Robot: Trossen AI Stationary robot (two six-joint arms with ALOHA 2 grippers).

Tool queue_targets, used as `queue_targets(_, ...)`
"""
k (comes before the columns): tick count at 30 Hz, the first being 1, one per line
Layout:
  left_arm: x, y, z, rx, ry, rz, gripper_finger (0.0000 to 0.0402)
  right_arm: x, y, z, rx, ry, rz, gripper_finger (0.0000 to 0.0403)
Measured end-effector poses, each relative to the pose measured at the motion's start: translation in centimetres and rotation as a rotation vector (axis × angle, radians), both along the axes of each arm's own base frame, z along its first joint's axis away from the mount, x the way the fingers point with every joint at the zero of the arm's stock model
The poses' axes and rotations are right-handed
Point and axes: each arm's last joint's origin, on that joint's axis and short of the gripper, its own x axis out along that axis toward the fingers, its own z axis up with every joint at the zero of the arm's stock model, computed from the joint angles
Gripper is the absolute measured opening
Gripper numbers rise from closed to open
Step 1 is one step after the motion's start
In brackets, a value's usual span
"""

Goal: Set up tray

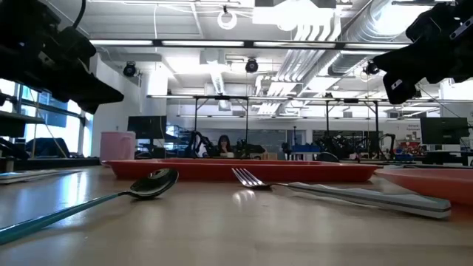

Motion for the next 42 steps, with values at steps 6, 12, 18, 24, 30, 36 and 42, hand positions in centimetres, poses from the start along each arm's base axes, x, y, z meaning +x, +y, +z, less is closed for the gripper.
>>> queue_targets(6, 0.00, 0.00, 0.00, 0.000, 0.000, 0.000, 0.0085, 0.00, 0.00, 0.01, 0.000, -0.001, 0.000, 0.0000)
queue_targets(12, 0.00, 0.00, 0.01, 0.000, 0.000, 0.000, 0.0085, 0.00, 0.00, 0.01, 0.000, 0.000, 0.000, 0.0000)
queue_targets(18, 0.00, 0.00, 0.01, 0.000, 0.000, 0.000, 0.0085, 0.00, 0.00, 0.00, 0.000, 0.000, 0.000, 0.0000)
queue_targets(24, 0.00, 0.00, 0.01, 0.000, 0.000, 0.000, 0.0085, 0.00, 0.00, 0.00, 0.000, 0.000, 0.000, 0.0000)
queue_targets(30, 0.04, 0.02, 0.13, 0.003, -0.018, 0.007, 0.0085, 0.00, 0.00, 0.00, 0.000, 0.000, 0.000, 0.0000)
queue_targets(36, 0.09, -0.18, 0.34, -0.237, -0.057, -0.017, 0.0085, 0.00, 0.00, 0.00, 0.000, 0.000, 0.000, 0.0000)
queue_targets(42, 0.10, -0.31, 0.37, -0.616, -0.067, 0.011, 0.0085, 0.00, 0.00, 0.01, 0.000, -0.001, 0.000, 0.0000)
